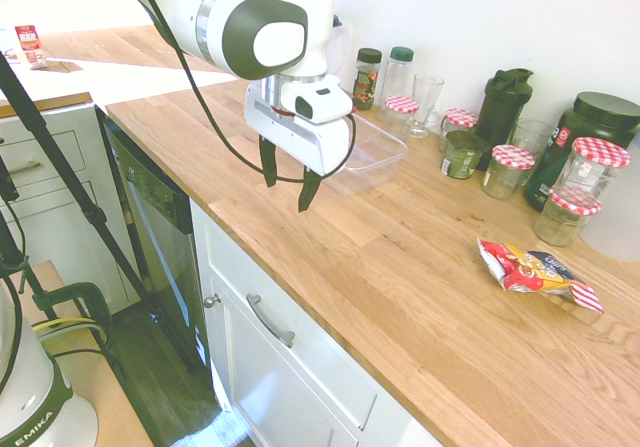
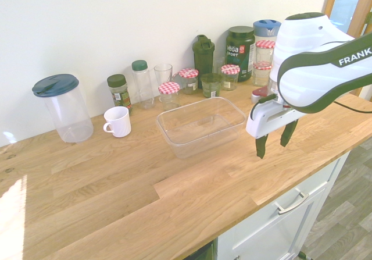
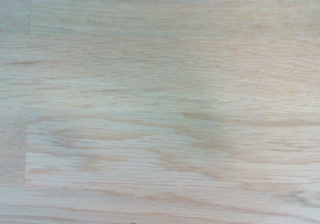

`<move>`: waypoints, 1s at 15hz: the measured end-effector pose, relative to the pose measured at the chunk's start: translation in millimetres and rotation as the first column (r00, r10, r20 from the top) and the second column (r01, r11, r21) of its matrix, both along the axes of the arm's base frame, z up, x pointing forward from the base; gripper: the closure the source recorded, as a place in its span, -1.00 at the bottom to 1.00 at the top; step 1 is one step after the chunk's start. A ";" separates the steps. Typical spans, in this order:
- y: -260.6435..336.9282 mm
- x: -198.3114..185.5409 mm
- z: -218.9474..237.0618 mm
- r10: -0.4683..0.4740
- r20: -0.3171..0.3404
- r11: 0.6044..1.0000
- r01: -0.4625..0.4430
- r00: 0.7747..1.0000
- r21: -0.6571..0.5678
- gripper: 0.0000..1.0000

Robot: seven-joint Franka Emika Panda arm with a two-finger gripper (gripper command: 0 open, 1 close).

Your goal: Put the chip bag into the container

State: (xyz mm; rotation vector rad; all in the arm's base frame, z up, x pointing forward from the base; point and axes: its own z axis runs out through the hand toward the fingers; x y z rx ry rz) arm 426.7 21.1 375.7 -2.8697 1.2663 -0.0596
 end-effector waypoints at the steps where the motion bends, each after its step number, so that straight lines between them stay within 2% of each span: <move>1: 0.0 0.1 -0.4 0.000 -0.001 1.000 0.000 1.000 0.000 -1.00; 5: -12.9 4.9 6.4 -0.014 0.016 1.000 0.014 1.000 -0.017 -1.00; 9: -76.4 13.8 22.9 -0.087 0.050 0.993 0.090 0.995 -0.078 -1.00; 15: -166.2 51.7 48.9 -0.097 0.108 0.958 0.122 0.989 -0.261 -1.00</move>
